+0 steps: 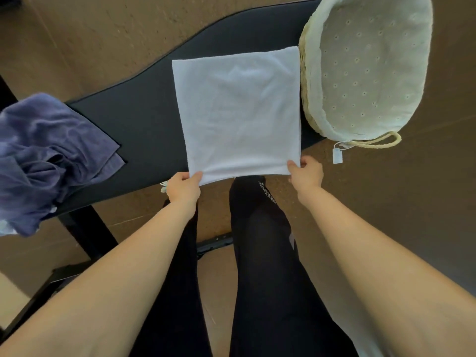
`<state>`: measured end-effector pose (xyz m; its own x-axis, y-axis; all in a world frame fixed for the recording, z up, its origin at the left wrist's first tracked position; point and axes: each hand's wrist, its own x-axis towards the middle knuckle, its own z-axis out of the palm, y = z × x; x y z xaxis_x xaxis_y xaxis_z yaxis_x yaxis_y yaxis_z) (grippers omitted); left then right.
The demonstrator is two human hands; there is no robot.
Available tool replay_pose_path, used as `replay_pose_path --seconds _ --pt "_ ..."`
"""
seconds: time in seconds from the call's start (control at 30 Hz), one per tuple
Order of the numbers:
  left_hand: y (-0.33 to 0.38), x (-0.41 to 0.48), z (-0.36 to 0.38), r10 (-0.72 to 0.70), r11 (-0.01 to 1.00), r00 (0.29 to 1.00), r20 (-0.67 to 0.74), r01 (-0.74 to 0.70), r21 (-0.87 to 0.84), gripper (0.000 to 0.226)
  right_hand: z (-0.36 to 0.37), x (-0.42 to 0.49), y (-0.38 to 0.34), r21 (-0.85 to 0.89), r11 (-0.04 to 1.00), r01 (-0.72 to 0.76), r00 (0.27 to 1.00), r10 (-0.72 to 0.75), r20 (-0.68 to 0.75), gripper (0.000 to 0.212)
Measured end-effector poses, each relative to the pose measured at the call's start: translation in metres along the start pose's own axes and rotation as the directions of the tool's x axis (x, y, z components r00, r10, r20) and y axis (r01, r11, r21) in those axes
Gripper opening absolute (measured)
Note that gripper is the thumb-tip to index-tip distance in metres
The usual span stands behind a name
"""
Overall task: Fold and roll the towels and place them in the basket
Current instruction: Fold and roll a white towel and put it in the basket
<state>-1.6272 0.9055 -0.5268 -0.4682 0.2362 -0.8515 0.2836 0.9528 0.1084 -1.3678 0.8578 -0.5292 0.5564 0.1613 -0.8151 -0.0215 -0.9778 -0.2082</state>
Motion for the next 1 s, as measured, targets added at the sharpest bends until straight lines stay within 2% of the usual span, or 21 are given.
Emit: replay_pose_path --seconds 0.07,0.1,0.2,0.23,0.3,0.37,0.47,0.57,0.73,0.87,0.93,1.0 --pt "0.000 0.000 -0.020 -0.018 0.993 1.000 0.021 0.020 -0.118 0.012 0.003 -0.014 0.001 0.031 0.998 -0.049 0.997 0.046 0.065 0.015" --pt "0.003 -0.001 -0.030 -0.008 0.987 1.000 0.017 0.011 -0.157 0.013 0.007 -0.023 -0.001 0.063 0.996 -0.064 0.995 0.058 0.080 0.021" --pt "0.022 -0.009 -0.054 0.085 0.966 0.996 -0.042 -0.092 -0.240 0.029 0.013 -0.046 -0.012 0.222 0.973 -0.064 0.997 0.051 0.064 0.057" --pt "0.031 -0.012 -0.061 0.120 0.957 0.992 -0.047 -0.128 -0.259 0.031 0.012 -0.053 -0.018 0.288 0.955 -0.068 0.997 0.052 0.063 0.059" --pt "0.049 -0.014 -0.067 0.168 0.944 0.985 -0.025 -0.169 -0.282 0.027 0.008 -0.058 -0.030 0.418 0.902 -0.109 0.993 0.077 0.093 0.041" --pt "0.071 -0.014 -0.068 0.219 0.939 0.976 0.019 -0.205 -0.277 0.017 0.002 -0.061 -0.046 0.572 0.801 -0.177 0.982 0.108 0.153 0.024" --pt "0.114 -0.011 -0.060 0.244 0.920 0.967 0.074 -0.207 -0.333 0.011 0.000 -0.052 -0.068 0.722 0.661 -0.205 0.975 0.078 0.206 0.019" --pt "0.151 -0.005 -0.046 0.233 0.906 0.970 0.064 -0.193 -0.376 0.017 0.005 -0.039 -0.088 0.767 0.624 -0.147 0.983 0.005 0.183 0.021" --pt "0.189 0.001 -0.028 0.203 0.897 0.978 0.040 -0.169 -0.409 0.023 0.013 -0.024 -0.121 0.685 0.727 0.034 0.993 -0.099 0.056 0.029" --pt "0.192 0.004 -0.025 0.312 0.900 0.941 0.132 -0.249 -0.358 0.035 0.018 -0.011 -0.131 0.555 0.814 0.173 0.970 -0.238 0.046 0.061" --pt "0.181 0.012 -0.025 0.357 0.911 0.930 0.087 -0.325 -0.255 0.046 0.022 -0.007 -0.127 0.410 0.858 0.310 0.939 -0.343 0.009 0.070" --pt "0.166 0.024 -0.025 0.383 0.914 0.923 -0.014 -0.382 -0.136 0.052 0.026 -0.007 -0.119 0.201 0.871 0.449 0.889 -0.458 0.000 0.064"
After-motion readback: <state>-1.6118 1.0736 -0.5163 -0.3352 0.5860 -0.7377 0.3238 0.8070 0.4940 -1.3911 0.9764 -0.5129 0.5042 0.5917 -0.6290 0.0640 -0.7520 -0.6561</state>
